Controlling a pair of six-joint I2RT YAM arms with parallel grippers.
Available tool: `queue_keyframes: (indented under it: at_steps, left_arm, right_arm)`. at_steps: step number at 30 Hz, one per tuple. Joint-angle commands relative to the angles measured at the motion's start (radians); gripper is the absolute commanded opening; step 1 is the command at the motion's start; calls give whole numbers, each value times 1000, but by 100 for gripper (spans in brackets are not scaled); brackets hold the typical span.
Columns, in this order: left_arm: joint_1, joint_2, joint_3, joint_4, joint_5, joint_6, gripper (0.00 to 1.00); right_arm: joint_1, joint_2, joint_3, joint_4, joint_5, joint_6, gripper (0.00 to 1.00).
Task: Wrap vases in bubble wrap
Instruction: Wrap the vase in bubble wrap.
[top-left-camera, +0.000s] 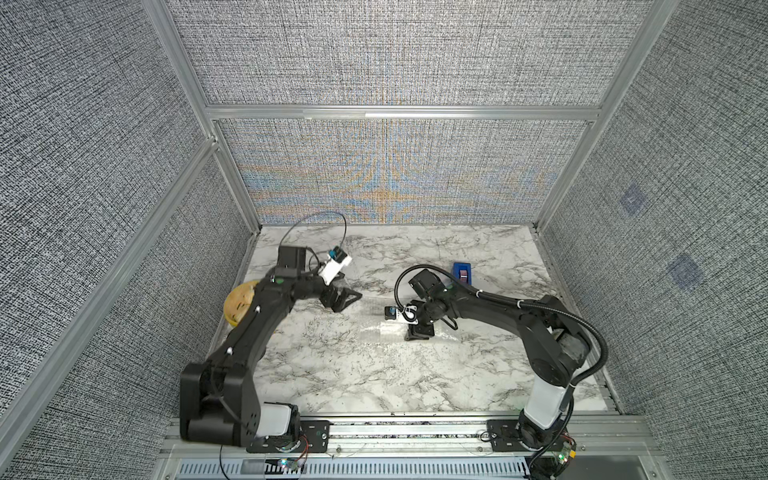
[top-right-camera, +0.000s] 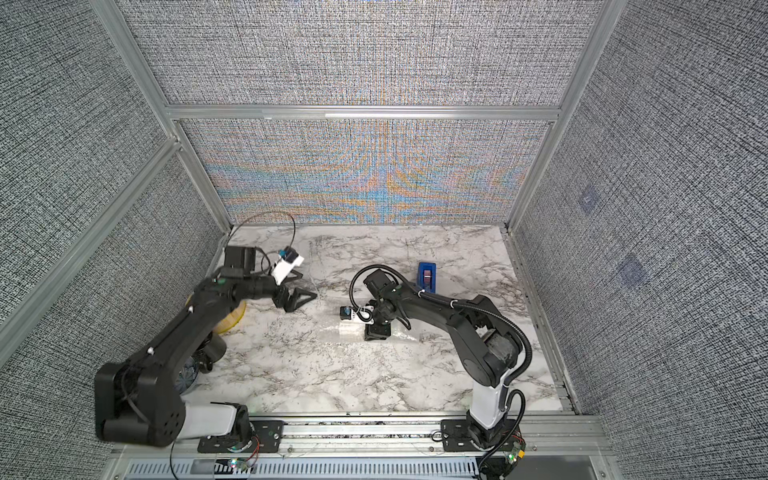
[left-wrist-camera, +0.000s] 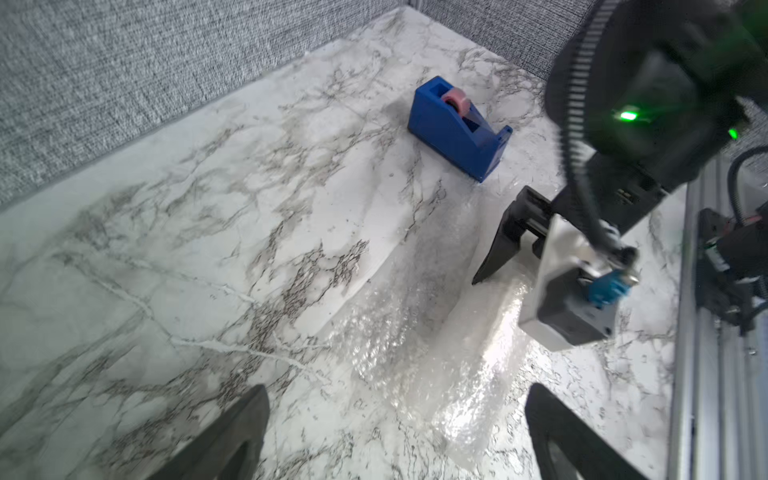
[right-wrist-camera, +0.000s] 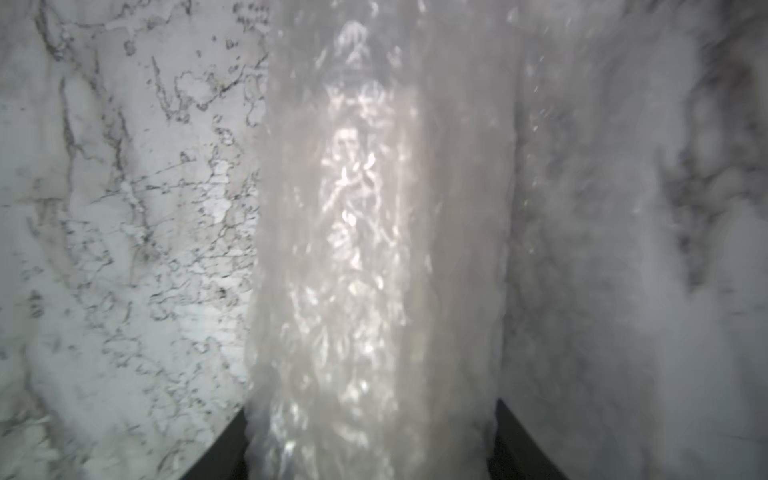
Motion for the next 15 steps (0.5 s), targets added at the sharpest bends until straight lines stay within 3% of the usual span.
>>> queue_keyframes:
  at_steps: [1, 4, 7, 9, 15]
  left_arm:
    - [-115, -138, -194, 343, -61, 160, 96]
    - [-233, -201, -302, 324, -175, 302, 97]
    - [-372, -173, -333, 324, -336, 438, 97]
    - [-444, -119, -349, 431, -461, 487, 99]
    - [-528, 165, -247, 582, -544, 594, 98]
  right_arm:
    - [-44, 79, 116, -303, -144, 98, 46]
    - [-81, 145, 180, -362, -180, 108, 46]
    - [-106, 199, 241, -429, -220, 93, 47]
    - [-121, 231, 280, -471, -250, 82, 47]
    - [-153, 301, 345, -557, -299, 67, 48]
